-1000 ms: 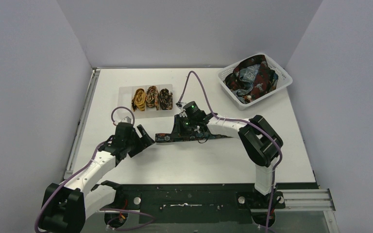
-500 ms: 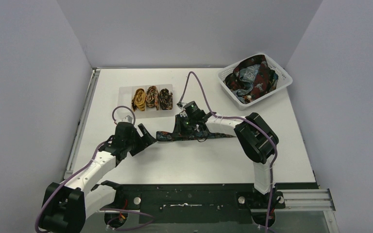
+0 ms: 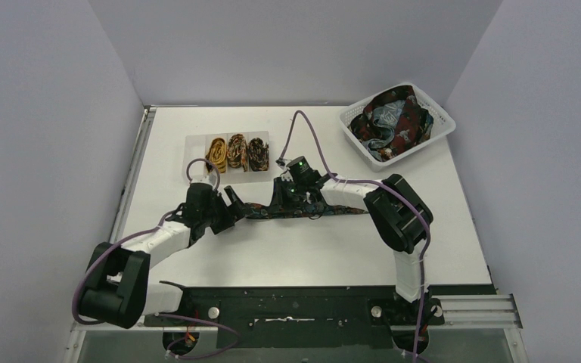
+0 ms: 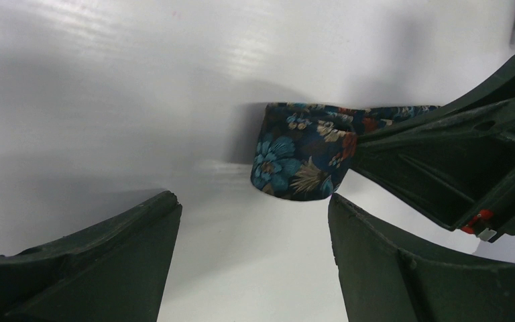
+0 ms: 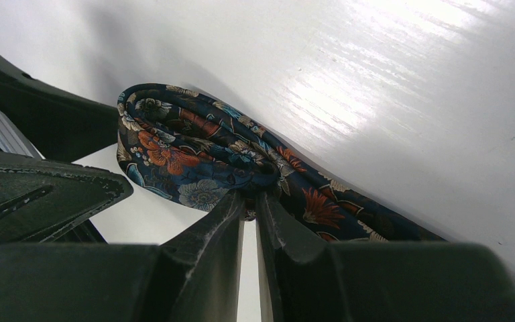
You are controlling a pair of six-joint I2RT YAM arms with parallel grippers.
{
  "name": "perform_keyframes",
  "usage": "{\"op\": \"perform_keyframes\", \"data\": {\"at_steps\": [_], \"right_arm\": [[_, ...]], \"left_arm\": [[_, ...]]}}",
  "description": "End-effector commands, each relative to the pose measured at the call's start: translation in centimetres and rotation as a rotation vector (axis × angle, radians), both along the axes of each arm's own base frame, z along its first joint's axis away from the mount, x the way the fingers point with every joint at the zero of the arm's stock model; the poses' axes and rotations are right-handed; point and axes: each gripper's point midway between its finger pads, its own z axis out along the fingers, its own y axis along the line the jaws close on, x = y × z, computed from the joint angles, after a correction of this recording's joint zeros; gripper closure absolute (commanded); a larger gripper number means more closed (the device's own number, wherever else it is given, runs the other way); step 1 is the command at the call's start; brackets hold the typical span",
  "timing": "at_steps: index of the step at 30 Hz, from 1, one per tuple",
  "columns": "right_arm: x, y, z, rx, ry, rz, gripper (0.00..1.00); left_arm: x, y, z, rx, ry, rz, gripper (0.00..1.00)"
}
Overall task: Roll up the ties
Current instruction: Roll the tie at the center of the board.
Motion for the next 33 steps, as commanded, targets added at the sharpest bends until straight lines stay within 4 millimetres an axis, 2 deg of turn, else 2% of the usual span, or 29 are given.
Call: {"op": "perform_keyframes", "data": {"at_steps": [1,7,16,22,28,33], "right_arm": [[1.1,-0.2,-0.1,-0.004,-0.026,0.000,0.85],[1.2,-0.2,-0.4,-0.004,-0.018,-0.003,0.85],[1.1,-0.3,-0.8,-0.011,-0.007,-0.005,0.85],[1.1,-0.3,-0.9,-0.013,-0.008,0.000,0.84],[1.3,-0.5,-1.0,-0.019,-0.007,-0.003,0.84],[1.4,-0.5,-1.1,-0.022,-0.004,-0.008,0.84]], "left_arm": [[2.8,-2.2,2.5,-0.047,-0.138,-0.137,0.22],[3.2,-3.5,2.3,-0.103,-0.156,-0.208,0.22],[3.3,-3.6,1.8,-0.123,-0.160,-0.243,0.23],[3.3,-3.3,1.6,-0.122,-0.170,-0.266,0.30],[3.8,-3.9,2.0,-0.152,-0.207,-0.293,0.32],[3.6,-4.5,2.1,-0.180,-0.224,-0.332,0.40]]}}
